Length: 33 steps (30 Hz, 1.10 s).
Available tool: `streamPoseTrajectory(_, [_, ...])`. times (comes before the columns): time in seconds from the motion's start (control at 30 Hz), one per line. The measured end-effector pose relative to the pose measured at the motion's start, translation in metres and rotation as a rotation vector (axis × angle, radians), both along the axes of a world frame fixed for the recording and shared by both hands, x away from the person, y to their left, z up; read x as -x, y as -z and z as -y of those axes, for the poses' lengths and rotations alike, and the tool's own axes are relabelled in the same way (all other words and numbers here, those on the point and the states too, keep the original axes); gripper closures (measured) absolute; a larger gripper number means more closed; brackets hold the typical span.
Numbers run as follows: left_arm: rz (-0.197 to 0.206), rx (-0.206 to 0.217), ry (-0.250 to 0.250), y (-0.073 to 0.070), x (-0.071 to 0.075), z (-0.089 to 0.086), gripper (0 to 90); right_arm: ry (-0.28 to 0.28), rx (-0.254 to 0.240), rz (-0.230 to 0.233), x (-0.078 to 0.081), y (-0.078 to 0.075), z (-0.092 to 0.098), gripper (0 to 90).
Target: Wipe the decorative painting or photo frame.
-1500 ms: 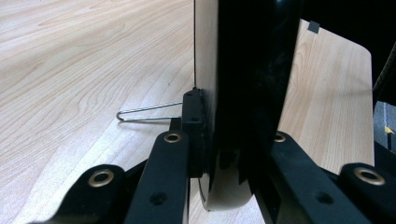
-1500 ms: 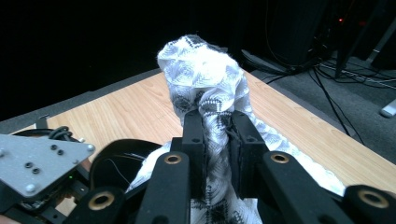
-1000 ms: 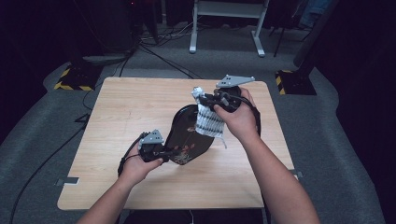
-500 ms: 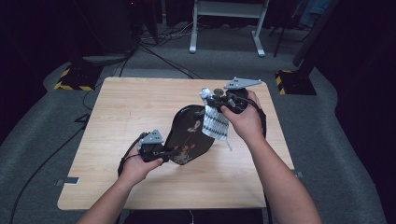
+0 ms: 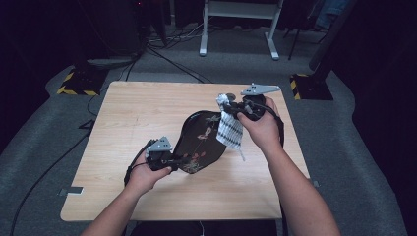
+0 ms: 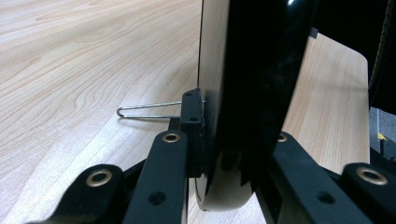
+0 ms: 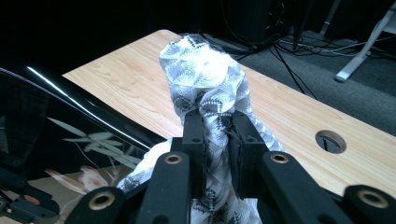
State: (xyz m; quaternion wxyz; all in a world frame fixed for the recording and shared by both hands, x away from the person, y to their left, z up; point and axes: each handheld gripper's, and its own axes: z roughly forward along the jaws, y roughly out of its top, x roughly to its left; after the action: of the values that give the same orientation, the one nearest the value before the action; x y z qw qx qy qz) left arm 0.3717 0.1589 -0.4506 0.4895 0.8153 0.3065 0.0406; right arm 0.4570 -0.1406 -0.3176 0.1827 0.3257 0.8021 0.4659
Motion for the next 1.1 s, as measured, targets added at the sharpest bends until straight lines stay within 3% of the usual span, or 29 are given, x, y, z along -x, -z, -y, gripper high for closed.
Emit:
streamPoseTrajectory(0.57, [-0.006, -0.002, -0.003, 0.000, 0.000, 0.001, 79.4, 0.039, 0.056, -0.044, -0.002, 0.019, 0.014, 79.8])
streamPoseTrajectory(1.1, [-0.019, 0.008, -0.006, 0.001, 0.000, 0.000, 79.2, 0.025, 0.072, -0.049, 0.011, 0.027, 0.019, 79.7])
